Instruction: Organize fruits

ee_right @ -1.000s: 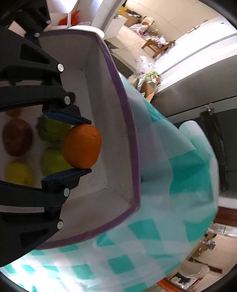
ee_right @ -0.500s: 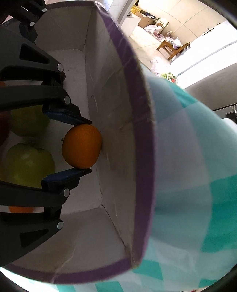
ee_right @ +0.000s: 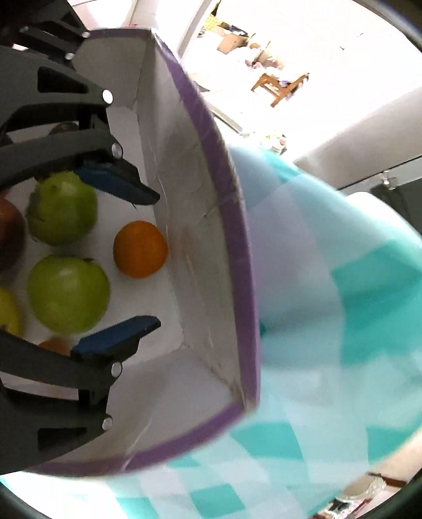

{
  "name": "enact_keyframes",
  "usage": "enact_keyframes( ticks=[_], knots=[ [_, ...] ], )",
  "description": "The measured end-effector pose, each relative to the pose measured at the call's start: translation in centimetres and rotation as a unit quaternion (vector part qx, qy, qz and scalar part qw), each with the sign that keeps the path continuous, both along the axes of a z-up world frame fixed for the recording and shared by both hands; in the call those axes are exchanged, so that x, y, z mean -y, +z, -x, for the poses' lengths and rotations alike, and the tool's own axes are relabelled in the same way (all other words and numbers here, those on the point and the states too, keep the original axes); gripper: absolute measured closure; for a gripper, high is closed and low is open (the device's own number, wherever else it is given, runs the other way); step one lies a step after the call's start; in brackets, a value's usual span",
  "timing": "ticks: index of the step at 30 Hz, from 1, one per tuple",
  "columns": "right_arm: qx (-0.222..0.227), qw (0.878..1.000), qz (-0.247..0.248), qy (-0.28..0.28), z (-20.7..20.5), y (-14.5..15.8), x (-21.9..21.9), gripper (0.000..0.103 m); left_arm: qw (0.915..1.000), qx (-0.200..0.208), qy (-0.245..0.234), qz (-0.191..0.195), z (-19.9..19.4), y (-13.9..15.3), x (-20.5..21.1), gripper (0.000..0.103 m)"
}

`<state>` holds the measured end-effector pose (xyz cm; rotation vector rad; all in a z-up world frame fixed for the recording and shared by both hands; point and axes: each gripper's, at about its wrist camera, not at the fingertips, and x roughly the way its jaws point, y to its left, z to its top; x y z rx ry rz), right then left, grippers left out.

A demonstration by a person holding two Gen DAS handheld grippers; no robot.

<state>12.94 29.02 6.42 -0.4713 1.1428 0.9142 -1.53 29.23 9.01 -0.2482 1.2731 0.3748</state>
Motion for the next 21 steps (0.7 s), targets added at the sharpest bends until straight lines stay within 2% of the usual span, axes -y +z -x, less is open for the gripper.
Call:
enact_keyframes(
  ticks=[5, 8, 9, 13, 15, 18, 20, 21],
  knots=[
    [0.015, 0.999, -0.022, -0.044, 1.3, 3.5, 3.9, 0.020, 0.9987, 0.049, -0.013, -0.008, 1.4, 2.5, 0.7, 0.020],
    [0.035, 0.997, -0.025, -0.067, 2.5, 5.3, 6.3, 0.016, 0.9959, 0.086, -0.015, -0.022, 2.6, 4.5, 1.3, 0.009],
    [0.041, 0.996, -0.026, -0.075, 2.6, 5.9, 7.1, 0.016, 0.9946, 0.099, -0.017, -0.025, 2.8, 5.2, 1.5, 0.009],
    [0.060, 0.991, -0.041, -0.115, 4.1, 9.0, 10.5, 0.016, 0.9863, 0.160, -0.025, -0.030, 4.9, 8.7, 2.1, 0.008],
    [0.062, 0.988, -0.062, -0.129, 4.6, 10.6, 12.1, 0.016, 0.9803, 0.190, -0.025, -0.048, 5.6, 11.2, 2.2, 0.002],
    [0.067, 0.981, -0.101, -0.151, 5.3, 13.2, 14.6, 0.016, 0.9730, 0.210, 0.003, -0.095, 6.9, 13.6, 2.6, 0.002],
    [0.066, 0.976, -0.110, -0.175, 5.8, 14.5, 15.5, 0.016, 0.9744, 0.198, 0.024, -0.103, 7.0, 13.7, 2.3, 0.002],
    [0.059, 0.975, -0.112, -0.183, 5.8, 14.6, 15.5, 0.016, 0.9775, 0.187, 0.031, -0.093, 7.0, 13.7, 2.2, 0.002]
  ],
)
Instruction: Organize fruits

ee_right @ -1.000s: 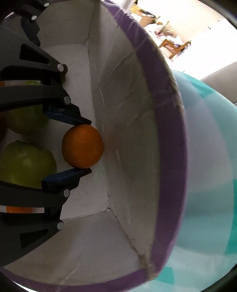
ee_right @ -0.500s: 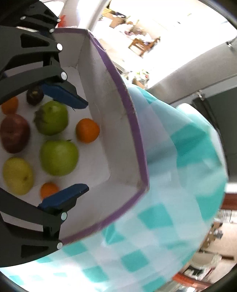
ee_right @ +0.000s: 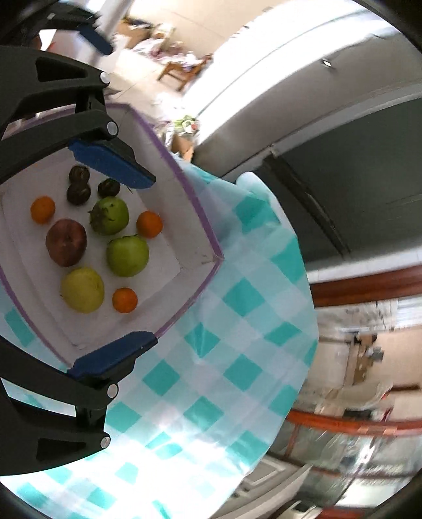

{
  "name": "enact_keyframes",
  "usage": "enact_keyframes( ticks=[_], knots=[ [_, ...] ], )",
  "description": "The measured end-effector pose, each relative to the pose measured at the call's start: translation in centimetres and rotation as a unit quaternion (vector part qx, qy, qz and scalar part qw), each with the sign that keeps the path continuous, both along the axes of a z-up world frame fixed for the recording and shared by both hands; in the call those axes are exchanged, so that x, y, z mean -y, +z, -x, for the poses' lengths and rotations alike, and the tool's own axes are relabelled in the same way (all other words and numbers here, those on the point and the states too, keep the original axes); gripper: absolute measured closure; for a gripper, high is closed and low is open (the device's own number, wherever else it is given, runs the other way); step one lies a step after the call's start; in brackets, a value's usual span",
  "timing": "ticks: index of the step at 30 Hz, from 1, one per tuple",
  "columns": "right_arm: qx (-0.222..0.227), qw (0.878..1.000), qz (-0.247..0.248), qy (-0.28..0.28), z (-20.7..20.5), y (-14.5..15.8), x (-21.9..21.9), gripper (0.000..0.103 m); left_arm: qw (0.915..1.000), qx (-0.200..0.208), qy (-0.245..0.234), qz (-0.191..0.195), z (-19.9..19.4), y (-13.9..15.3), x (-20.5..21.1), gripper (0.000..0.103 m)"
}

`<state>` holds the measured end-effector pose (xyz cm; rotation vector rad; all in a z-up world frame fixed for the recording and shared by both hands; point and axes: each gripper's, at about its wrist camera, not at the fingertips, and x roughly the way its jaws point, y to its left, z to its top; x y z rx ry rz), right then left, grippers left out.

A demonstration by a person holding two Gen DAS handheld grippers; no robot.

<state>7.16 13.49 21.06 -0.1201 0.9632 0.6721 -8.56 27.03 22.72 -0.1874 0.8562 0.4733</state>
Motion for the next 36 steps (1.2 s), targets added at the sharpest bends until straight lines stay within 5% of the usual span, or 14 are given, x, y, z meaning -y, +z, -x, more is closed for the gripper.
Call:
enact_keyframes(
  ticks=[3, 8, 17, 36],
  knots=[
    [-0.023, 1.000, -0.008, -0.015, -0.4, 0.5, 0.3, 0.016, 0.9966, -0.058, -0.008, 0.058, -0.5, -1.6, -1.0, 0.002],
    [-0.030, 0.999, 0.015, -0.011, 0.5, 0.1, 0.0, 0.016, 0.9894, -0.113, -0.003, 0.091, -0.4, -4.4, -1.2, 0.002],
    [-0.059, 0.997, 0.051, -0.010, 1.3, -3.3, 0.0, 0.016, 0.9863, -0.137, -0.009, 0.091, -0.9, -6.6, -0.4, 0.002],
    [-0.081, 0.995, 0.051, -0.006, 1.4, -5.0, 0.0, 0.016, 0.9827, -0.158, -0.020, 0.095, -2.0, -7.9, 0.8, 0.002]
  ],
)
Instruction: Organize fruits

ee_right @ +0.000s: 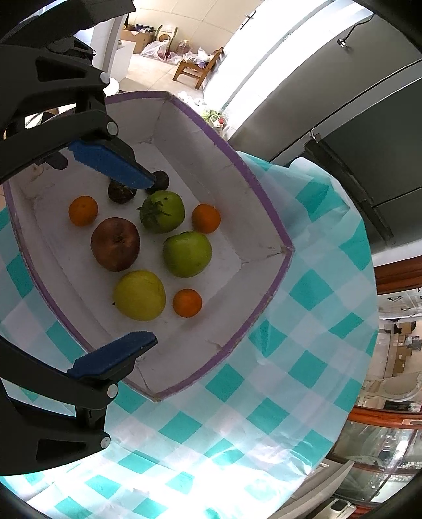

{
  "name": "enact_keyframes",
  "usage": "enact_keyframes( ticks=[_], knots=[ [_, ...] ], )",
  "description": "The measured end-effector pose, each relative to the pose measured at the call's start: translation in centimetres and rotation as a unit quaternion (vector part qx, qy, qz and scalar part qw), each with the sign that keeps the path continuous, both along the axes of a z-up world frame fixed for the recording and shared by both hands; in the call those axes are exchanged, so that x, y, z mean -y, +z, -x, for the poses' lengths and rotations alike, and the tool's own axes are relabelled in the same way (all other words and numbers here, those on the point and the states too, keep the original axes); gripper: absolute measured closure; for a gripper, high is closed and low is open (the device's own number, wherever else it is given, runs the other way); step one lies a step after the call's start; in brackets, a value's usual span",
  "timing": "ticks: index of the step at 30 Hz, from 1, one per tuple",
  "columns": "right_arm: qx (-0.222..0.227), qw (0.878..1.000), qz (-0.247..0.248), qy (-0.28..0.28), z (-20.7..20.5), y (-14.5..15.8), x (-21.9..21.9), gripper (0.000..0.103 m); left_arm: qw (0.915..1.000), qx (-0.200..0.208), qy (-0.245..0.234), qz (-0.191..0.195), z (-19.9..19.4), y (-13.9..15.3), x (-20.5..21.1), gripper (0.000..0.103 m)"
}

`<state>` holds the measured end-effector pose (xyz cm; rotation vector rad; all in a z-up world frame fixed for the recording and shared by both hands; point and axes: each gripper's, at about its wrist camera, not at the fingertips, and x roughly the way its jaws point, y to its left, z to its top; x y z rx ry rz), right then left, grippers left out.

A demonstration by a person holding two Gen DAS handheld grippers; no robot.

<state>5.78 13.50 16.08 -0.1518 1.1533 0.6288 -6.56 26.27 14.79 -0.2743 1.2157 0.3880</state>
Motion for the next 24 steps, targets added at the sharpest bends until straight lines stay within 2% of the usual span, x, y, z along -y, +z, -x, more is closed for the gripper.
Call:
enact_keyframes(
  ticks=[18, 24],
  knots=[
    [-0.014, 1.000, 0.004, 0.000, 0.0, -1.1, 0.3, 0.016, 0.9999, -0.012, -0.001, 0.008, -0.2, -1.0, 0.1, 0.002],
    [-0.014, 1.000, 0.003, 0.005, 0.3, -1.0, 0.1, 0.016, 0.9996, -0.017, 0.008, 0.024, -0.2, -1.4, -0.4, 0.002]
  ],
)
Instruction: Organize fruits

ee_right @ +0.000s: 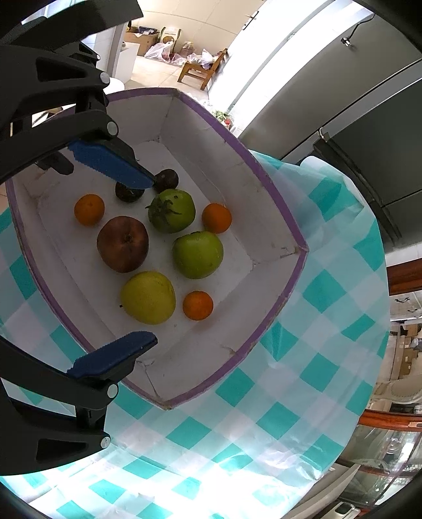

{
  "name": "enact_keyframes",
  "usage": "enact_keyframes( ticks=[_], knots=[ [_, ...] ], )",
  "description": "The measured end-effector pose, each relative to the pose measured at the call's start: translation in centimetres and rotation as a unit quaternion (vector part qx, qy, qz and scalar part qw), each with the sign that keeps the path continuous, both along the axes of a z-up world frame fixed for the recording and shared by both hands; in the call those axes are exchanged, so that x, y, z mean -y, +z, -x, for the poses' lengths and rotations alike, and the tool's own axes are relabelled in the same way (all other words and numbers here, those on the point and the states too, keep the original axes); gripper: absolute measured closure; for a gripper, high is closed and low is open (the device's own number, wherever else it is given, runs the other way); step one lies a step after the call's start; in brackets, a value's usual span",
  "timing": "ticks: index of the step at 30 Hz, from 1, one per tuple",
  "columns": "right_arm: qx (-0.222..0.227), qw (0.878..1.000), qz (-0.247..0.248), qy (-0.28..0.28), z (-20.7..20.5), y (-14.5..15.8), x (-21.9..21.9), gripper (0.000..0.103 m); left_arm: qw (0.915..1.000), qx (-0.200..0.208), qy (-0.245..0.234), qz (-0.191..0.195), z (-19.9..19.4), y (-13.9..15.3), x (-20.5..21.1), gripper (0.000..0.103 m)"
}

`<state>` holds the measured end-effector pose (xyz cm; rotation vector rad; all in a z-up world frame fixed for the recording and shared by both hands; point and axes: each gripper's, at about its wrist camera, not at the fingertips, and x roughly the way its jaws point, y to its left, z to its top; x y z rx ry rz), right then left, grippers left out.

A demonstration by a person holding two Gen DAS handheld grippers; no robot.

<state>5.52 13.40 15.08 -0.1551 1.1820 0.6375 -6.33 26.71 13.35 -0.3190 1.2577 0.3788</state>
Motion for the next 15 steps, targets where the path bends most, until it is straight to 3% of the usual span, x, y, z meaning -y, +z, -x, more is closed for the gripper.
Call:
enact_keyframes(
  ticks=[2, 5, 11, 13, 15],
  knots=[
    [0.002, 1.000, -0.001, 0.002, 0.3, 0.1, 0.0, 0.016, 0.9999, 0.012, 0.007, 0.010, 0.1, 0.0, -0.4, 0.002],
    [0.004, 1.000, -0.003, 0.001, 0.7, 0.4, -0.1, 0.016, 0.9987, 0.038, 0.028, -0.019, 0.8, 0.8, -0.9, 0.002],
    [0.027, 0.999, -0.028, -0.010, 2.4, 2.3, 1.4, 0.016, 0.9968, 0.044, 0.031, -0.058, 1.7, 3.0, -0.7, 0.002],
    [0.045, 0.998, -0.044, -0.017, 3.2, 3.5, 3.1, 0.016, 0.9926, 0.076, 0.032, -0.090, 2.5, 4.7, 0.4, 0.002],
    [0.072, 0.995, -0.062, -0.030, 4.2, 4.8, 5.4, 0.016, 0.9890, 0.110, 0.015, -0.098, 3.0, 6.2, 1.9, 0.002]
  ],
)
